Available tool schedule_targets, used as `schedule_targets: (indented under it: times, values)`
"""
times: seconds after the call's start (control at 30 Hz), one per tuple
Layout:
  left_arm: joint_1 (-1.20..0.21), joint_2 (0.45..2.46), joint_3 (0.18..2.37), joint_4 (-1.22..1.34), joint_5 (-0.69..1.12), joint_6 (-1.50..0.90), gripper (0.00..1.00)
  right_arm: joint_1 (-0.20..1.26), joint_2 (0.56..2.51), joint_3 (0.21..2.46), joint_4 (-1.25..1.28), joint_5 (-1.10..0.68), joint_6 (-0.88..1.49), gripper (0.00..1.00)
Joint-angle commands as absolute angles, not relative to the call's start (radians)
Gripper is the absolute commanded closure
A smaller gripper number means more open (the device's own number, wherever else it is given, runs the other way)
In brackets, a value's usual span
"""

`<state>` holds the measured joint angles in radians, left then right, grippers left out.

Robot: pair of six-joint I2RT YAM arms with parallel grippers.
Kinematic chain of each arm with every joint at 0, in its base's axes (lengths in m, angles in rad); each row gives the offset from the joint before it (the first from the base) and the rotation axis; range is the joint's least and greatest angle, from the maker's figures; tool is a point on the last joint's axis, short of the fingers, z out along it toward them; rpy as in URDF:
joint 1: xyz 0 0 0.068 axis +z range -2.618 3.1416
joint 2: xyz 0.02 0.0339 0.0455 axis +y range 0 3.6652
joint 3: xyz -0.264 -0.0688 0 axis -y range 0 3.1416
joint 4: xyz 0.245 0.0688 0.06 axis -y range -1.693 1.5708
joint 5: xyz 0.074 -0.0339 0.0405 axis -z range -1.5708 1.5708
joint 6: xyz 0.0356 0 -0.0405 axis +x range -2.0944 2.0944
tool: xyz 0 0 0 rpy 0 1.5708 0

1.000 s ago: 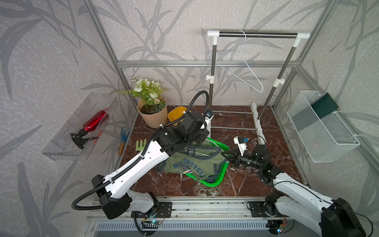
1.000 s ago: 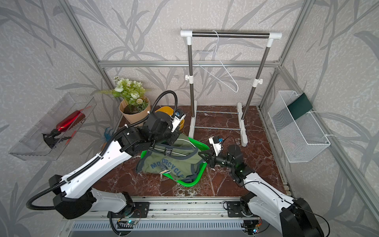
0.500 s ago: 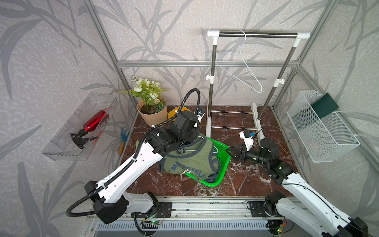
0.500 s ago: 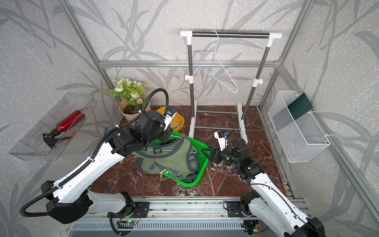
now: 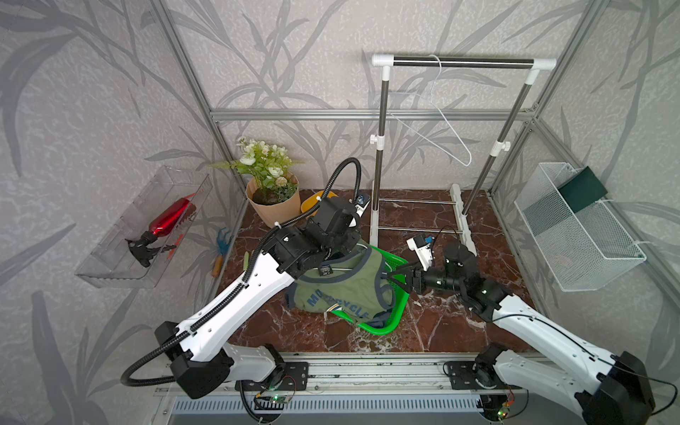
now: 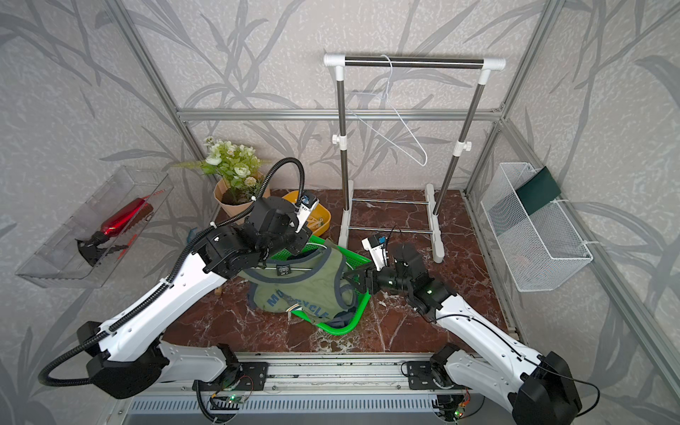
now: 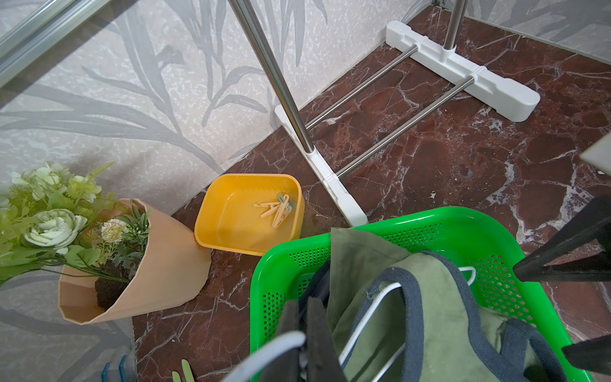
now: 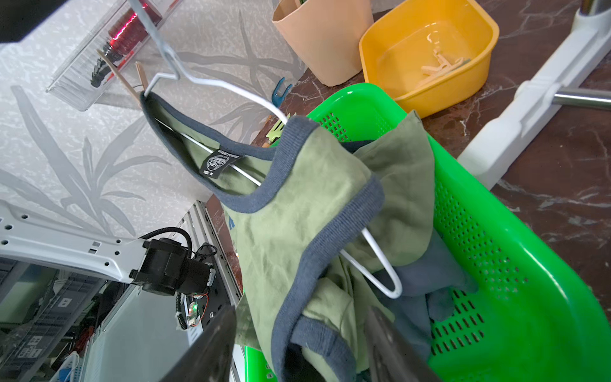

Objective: Remove the clothespins securing tank tops to the hanger
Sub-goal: Remove the tank top from the hanger.

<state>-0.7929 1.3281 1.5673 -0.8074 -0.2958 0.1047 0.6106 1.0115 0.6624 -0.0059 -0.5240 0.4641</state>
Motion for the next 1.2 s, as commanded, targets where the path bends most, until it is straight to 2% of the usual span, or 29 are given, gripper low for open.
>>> schedule_targets:
  times: [0.0,0.17,0.3,0.47,0.77,1.03,1.17]
  values:
    - [-0.796,1.314,1.591,-0.790,-0.302,0.103,1.00,0.618,1.050,0.645,0.092,-0.537,0.537,0.36]
    - [-0.796,1.312,1.586,-0.788,-0.298,0.101,1.00,0.618,1.175,0.614,0.318,-0.625,0.631,0.37]
    - [-0.796,1.304,1.583,-0.788,-0.299,0.101,1.00,0.625,1.229,0.621,0.377,-0.632,0.665,0.39]
    - [-0.796,1.301,1.575,-0.789,-0.302,0.103,1.00,0.632,1.256,0.615,0.487,-0.672,0.707,0.48]
    - [-0.796,1.295,1.567,-0.778,-0.303,0.103,1.00,0.642,1.253,0.621,0.448,-0.661,0.685,0.59]
    - [-0.797,1.294,1.588,-0.790,-0.288,0.107,1.00,0.653,1.310,0.623,0.518,-0.680,0.695,0.64]
    - [-0.796,1.294,1.588,-0.798,-0.298,0.112,1.00,0.655,1.316,0.618,0.532,-0.668,0.696,0.71]
